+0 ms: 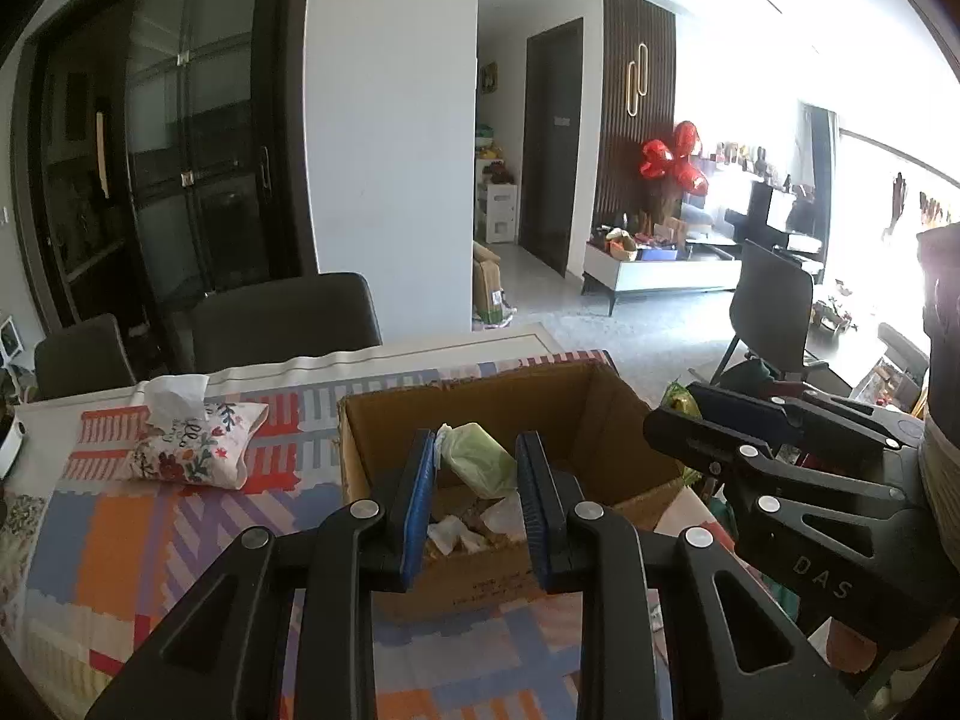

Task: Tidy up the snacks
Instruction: 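Carry the candy and green packet over the box and release them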

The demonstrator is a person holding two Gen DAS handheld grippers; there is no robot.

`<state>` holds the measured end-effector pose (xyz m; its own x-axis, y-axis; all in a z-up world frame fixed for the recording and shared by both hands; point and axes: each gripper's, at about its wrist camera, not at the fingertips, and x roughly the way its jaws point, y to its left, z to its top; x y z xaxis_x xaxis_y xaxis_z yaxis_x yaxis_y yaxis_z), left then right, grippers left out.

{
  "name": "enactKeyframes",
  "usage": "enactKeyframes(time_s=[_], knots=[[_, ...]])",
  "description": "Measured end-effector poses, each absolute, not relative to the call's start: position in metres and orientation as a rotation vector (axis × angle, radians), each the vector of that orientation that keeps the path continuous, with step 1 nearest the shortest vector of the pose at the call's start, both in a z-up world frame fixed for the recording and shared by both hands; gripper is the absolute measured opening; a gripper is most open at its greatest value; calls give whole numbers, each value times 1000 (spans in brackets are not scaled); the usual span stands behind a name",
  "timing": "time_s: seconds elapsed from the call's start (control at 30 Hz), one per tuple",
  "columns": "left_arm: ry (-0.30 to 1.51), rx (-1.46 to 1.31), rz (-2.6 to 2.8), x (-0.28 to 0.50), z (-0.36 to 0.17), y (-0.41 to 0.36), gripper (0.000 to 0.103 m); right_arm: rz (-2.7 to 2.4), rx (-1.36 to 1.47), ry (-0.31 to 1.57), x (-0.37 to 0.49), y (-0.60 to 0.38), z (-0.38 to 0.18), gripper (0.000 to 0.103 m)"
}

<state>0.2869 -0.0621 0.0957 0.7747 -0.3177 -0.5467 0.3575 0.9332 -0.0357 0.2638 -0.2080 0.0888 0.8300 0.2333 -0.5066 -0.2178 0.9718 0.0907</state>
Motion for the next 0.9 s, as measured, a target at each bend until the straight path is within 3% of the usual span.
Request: enactKeyframes(time_s=[0.67, 0.8, 0.9], knots=[[749, 103, -325, 365, 72, -75, 28, 213, -13, 716, 341, -211, 67, 27], [753, 116, -281, 368, 68, -74, 35, 202, -17, 730, 345, -212, 62, 27], [745, 117, -264, 363, 68, -69, 42, 178, -37, 726, 344, -211, 62, 34]])
